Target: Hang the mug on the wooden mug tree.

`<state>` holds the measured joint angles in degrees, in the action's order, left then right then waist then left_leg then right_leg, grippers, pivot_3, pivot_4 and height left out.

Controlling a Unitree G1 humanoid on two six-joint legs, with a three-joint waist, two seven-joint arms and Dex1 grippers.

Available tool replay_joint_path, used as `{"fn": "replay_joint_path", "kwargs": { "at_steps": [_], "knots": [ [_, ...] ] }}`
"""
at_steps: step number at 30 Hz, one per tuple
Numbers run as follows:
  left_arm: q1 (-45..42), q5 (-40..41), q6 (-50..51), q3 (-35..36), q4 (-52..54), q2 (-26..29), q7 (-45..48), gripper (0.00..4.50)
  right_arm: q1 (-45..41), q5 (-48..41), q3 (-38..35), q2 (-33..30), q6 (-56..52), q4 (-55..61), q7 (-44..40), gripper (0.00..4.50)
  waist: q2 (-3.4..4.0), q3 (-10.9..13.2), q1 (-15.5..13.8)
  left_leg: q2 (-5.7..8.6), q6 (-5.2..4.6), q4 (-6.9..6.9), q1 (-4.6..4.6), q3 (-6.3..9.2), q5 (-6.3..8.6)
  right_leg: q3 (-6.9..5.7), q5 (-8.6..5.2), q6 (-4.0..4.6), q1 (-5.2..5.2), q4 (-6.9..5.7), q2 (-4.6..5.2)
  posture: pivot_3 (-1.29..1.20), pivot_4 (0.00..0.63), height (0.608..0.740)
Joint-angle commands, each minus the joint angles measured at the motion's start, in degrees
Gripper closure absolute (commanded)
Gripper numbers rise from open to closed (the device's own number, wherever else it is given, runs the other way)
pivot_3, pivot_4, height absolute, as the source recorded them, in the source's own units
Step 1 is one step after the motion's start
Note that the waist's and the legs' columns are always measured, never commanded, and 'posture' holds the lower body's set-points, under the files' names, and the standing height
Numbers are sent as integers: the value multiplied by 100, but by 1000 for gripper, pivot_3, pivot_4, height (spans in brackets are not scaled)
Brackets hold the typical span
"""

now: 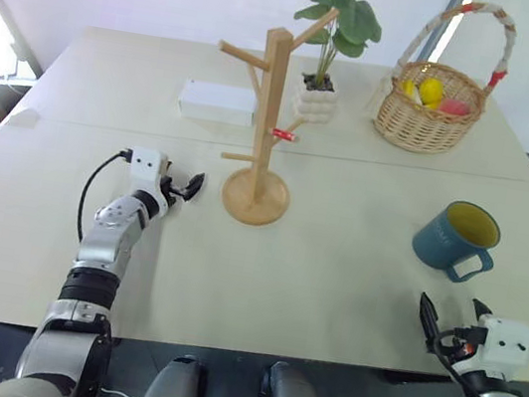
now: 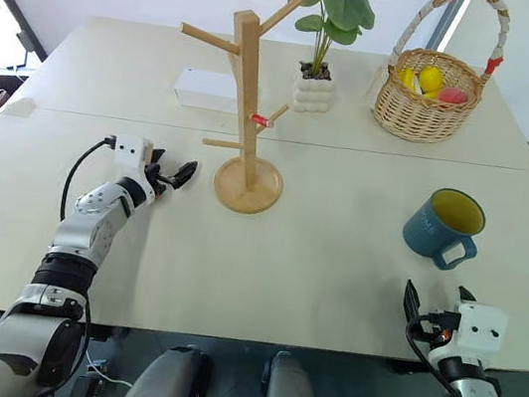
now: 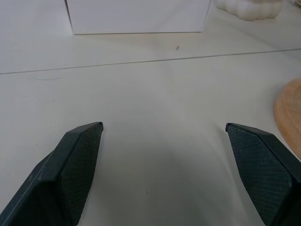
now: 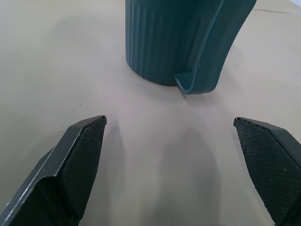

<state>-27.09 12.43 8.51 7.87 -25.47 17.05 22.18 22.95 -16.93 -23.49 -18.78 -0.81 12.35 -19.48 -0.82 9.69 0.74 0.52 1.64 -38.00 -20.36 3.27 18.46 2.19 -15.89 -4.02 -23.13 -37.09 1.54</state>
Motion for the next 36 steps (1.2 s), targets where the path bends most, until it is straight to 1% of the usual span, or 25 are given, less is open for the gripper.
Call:
{"fn": "replay_joint_path", "kwargs": {
  "at_steps": [1, 14, 20, 22, 25, 28, 29, 33, 36],
  "knots": [
    [105, -53, 95, 31, 97, 85, -27, 0, 4, 10, -127, -34, 141, 61, -6, 7, 0, 0, 2, 0, 0, 0, 0, 0, 0, 0, 0, 0, 0, 0, 0, 0, 150, 740],
    [322, 72, 140, 170, 379, 278, 96, 0, -64, 74, -45, 4, 232, -47, -17, 7, 3, -2, 7, 0, 0, 0, 2, 0, 0, 1, 0, 0, 0, -1, 0, 0, 150, 740],
    [893, 492, 285, 102, 1138, 493, 932, 0, -124, 196, 32, 14, 319, -66, 17, 7, 5, -3, 3, -1, 0, 1, 0, -1, 0, 2, 0, 1, -1, -1, 1, 0, 150, 740],
    [1160, 667, 422, -73, 1528, 610, 1456, 0, -110, 229, 47, 43, 344, -6, 52, 7, 5, -4, -7, -1, 0, 1, 0, -1, 0, 2, 0, 1, 0, 0, 3, 0, 150, 740],
    [1491, 1174, 925, -307, 2202, 761, 2269, 0, -77, 267, 85, 98, 359, 90, 100, 7, 10, -6, -14, -1, 0, 0, -1, -1, 0, 2, -1, 2, 1, 1, 6, 0, 150, 740],
    [1757, 1489, 1412, -750, 2962, 1005, 2970, 0, -52, 336, 136, 154, 421, 171, 162, 7, 13, -8, -14, 0, 0, 0, -3, 0, 0, 2, -2, 3, 2, 2, 10, 0, 150, 740],
    [1800, 1526, 1499, -841, 3113, 1063, 3083, 0, -53, 356, 138, 165, 439, 181, 181, 7, 18, -9, -15, 0, 0, -1, -2, 0, 0, 3, -2, 4, 2, 2, 10, 0, 150, 740],
    [1784, 1612, 1802, -1589, 4055, 1227, 3592, 0, -336, 483, -108, 252, 462, 109, 685, 7, 22, -11, -9, -1, 0, 0, -1, -1, 0, 6, -3, 6, 2, 2, 9, 0, 150, 740],
    [1595, 1531, 1849, -1991, 4397, 1172, 3684, 0, -527, 662, -245, 226, 435, -3, 1022, 7, 26, -13, -9, -1, 0, -1, -1, -3, 0, 8, -3, 6, 2, 1, 7, 0, 150, 740]
  ]
}}
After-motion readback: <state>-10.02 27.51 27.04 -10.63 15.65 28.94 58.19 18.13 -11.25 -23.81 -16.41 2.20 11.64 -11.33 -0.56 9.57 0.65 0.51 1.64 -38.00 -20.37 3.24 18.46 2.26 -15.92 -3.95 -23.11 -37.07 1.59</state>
